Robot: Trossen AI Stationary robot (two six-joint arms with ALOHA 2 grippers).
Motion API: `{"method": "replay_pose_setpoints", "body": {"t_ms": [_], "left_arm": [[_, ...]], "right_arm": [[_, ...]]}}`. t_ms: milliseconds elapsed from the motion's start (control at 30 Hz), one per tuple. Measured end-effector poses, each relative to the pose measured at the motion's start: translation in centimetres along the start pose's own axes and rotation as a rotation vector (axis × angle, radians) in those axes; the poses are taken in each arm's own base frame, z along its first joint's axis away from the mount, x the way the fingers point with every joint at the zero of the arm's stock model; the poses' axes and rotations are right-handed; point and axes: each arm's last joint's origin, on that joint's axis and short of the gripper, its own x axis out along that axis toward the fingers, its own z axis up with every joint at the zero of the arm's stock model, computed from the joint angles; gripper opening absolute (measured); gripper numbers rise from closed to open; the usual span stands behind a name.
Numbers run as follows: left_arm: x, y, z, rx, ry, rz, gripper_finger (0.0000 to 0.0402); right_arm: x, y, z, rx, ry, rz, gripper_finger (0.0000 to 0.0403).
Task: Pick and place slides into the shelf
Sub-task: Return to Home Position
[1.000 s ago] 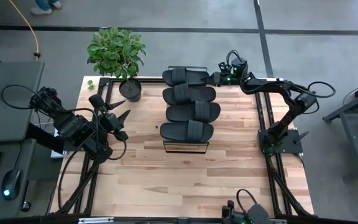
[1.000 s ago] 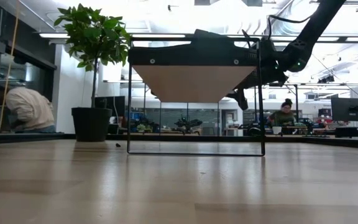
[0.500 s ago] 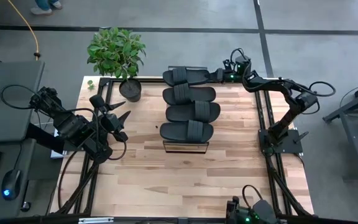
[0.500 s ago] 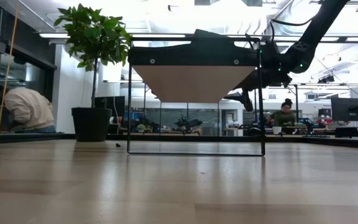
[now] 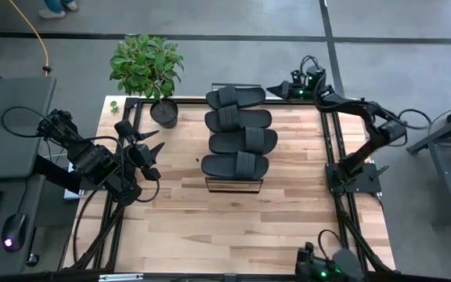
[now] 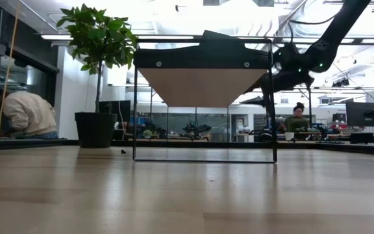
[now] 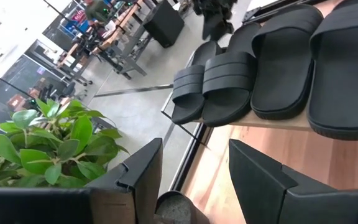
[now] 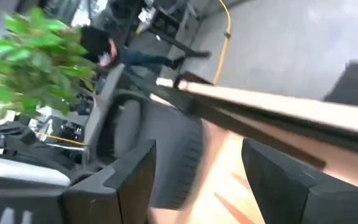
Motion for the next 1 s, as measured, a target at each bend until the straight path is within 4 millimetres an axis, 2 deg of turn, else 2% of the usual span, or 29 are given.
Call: {"method": "replay_pose_setpoints", "body": {"t_ms": [267,500,733,1000], "left_arm": [[0.0,0.0,0.0,-0.001,0.0,0.001,0.0168],[-0.1,0.4,-0.1,-0.042,-0.004,-0.002,0.0168],[-0.5,2.6,-0.9,-0.157,0.003,-0.054,0.0168],[-1.0,4.9,-2.1,-0.232,0.008,-0.122,0.0168]], "right_arm": [[-3.2,4.6,1.3,-0.123,-0.103,0.084,0.0229],[-6.5,9.2,1.4,-0.282,-0.188,0.174,0.0229],[-9.6,13.0,0.5,-0.412,-0.211,0.29,0.0229],[-11.4,15.8,-1.4,-0.548,-0.19,0.371,0.0229]]}}
